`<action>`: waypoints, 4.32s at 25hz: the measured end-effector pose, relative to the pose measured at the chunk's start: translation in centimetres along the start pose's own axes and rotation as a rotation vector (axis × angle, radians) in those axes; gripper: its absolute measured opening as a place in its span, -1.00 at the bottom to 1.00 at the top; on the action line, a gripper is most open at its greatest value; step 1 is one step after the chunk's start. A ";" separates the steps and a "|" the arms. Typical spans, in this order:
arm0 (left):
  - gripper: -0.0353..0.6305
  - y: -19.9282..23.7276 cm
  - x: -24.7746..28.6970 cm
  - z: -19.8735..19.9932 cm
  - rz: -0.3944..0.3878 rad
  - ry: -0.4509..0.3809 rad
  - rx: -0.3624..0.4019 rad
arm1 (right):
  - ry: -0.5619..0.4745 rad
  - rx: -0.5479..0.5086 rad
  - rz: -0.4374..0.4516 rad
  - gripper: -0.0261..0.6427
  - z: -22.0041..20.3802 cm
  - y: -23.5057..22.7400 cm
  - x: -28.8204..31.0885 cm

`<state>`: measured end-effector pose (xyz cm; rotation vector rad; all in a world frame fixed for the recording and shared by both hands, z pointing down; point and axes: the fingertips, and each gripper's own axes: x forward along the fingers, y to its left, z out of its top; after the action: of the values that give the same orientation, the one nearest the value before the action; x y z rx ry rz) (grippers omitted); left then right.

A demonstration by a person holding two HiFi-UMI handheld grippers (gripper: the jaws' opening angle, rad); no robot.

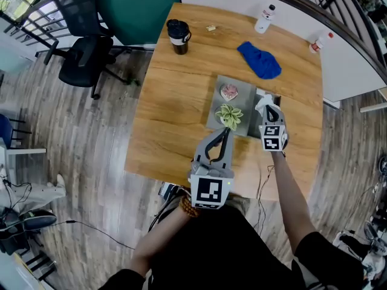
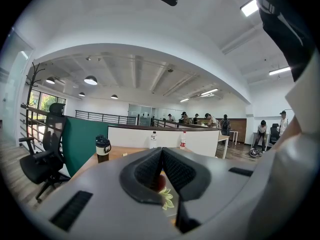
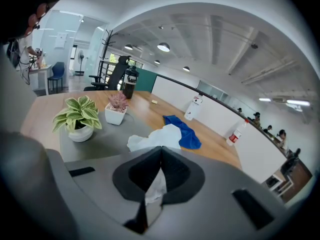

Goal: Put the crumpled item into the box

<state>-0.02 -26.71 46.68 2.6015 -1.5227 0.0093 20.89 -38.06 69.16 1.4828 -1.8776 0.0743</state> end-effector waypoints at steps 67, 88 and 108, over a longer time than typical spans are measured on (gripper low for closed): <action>-0.82 -3.3 -2.9 4.2 -0.047 -0.079 -0.010 | -0.167 0.037 -0.021 -0.70 11.1 -1.0 -10.3; -0.82 -14.3 -1.6 6.1 -0.036 -0.092 0.063 | -0.648 0.037 -0.071 -0.79 20.2 -8.7 -28.6; -0.82 -20.8 -2.7 4.3 0.028 -0.079 0.030 | -0.676 0.023 -0.004 -0.89 12.3 -9.4 -36.1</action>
<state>16.47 -14.82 40.01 2.6337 -1.5970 -0.0694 25.26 -17.29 36.14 1.6565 -2.3960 -0.4627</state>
